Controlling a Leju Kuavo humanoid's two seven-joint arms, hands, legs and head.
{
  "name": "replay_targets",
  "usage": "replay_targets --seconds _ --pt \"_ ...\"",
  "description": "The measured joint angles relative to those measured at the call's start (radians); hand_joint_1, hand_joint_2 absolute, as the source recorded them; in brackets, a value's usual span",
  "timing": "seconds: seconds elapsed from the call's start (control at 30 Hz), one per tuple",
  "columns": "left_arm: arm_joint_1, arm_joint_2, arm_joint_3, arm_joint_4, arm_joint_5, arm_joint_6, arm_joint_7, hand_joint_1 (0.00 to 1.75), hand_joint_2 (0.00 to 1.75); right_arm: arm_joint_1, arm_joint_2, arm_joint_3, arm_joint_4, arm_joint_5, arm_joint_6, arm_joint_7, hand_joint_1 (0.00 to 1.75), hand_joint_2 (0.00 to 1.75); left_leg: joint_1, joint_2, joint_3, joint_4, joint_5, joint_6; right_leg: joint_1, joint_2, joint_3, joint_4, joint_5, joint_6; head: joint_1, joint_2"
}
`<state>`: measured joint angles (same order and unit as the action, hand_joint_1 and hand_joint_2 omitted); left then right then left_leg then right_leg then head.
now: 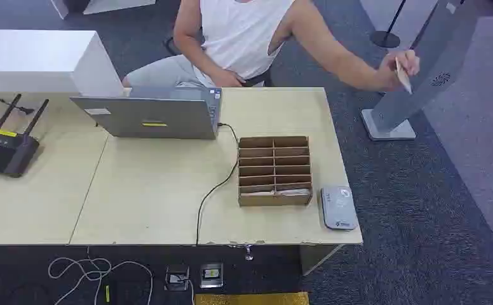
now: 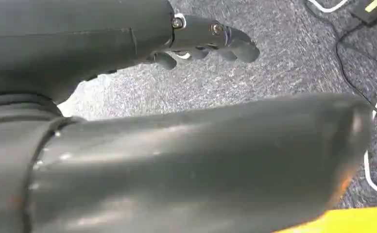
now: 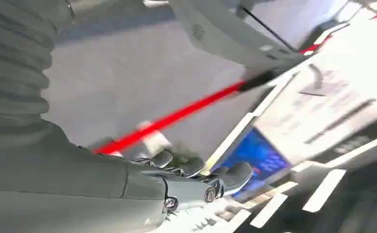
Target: Pass the card to the sensor for recognition and then transmit it.
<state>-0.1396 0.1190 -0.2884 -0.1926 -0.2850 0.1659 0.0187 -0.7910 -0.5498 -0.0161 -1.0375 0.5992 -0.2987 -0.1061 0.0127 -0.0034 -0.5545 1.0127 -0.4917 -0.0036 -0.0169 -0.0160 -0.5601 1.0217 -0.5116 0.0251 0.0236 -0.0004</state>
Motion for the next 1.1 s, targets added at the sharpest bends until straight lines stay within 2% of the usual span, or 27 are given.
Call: replay_targets --seconds 0.1,0.23,0.5,0.73,1.03,1.07,1.1 --pt "-0.003 0.001 0.000 0.000 -0.003 -0.007 0.000 0.00 0.00 0.004 0.020 0.073 -0.105 0.097 -0.003 -0.008 0.00 1.75 0.000 0.000 0.000 0.000 0.000 0.000 0.000 0.000 0.000 0.000 0.000 0.000 0.000 0.000" --pt "-0.006 0.004 0.000 0.000 0.000 -0.008 0.000 0.00 0.00 0.005 0.054 0.170 -0.218 0.242 -0.034 -0.048 0.00 1.75 0.001 0.000 0.000 0.000 0.000 0.000 0.001 0.000 0.000 0.000 0.000 -0.001 0.000 0.000" --pt "-0.004 0.008 0.000 0.000 0.008 -0.004 -0.002 0.00 0.00 0.010 0.129 0.306 -0.317 0.296 -0.038 -0.076 0.00 1.75 0.001 -0.001 0.000 0.000 0.000 0.000 0.001 0.000 0.000 0.000 -0.001 -0.001 0.000 0.000" --pt "0.001 0.008 0.000 0.000 0.009 -0.002 -0.007 0.00 0.00 0.027 0.164 0.356 -0.319 0.308 -0.024 -0.082 0.00 1.75 0.001 -0.001 0.000 0.000 0.000 0.000 0.001 0.000 -0.001 0.000 -0.001 -0.001 0.000 0.000" --pt "0.002 0.008 0.000 0.000 0.009 -0.003 -0.009 0.00 0.00 0.040 0.176 0.381 -0.305 0.308 -0.005 -0.083 0.02 1.75 0.001 0.000 -0.001 0.000 0.000 0.000 0.001 0.000 -0.001 0.000 -0.001 -0.001 0.000 0.000" --pt "0.002 0.008 0.000 0.000 0.009 -0.003 -0.009 0.00 0.00 0.042 0.177 0.381 -0.303 0.306 -0.001 -0.083 0.45 1.75 0.001 0.000 -0.001 0.000 0.000 0.000 0.001 0.000 -0.001 0.000 -0.001 -0.001 0.000 0.000" --pt "0.002 0.008 0.000 0.000 0.009 -0.003 -0.009 0.00 0.00 0.045 0.178 0.381 -0.303 0.302 0.004 -0.082 1.68 1.75 0.001 0.000 -0.001 0.000 0.000 0.000 0.001 0.000 -0.001 0.000 -0.001 -0.001 0.000 0.000"
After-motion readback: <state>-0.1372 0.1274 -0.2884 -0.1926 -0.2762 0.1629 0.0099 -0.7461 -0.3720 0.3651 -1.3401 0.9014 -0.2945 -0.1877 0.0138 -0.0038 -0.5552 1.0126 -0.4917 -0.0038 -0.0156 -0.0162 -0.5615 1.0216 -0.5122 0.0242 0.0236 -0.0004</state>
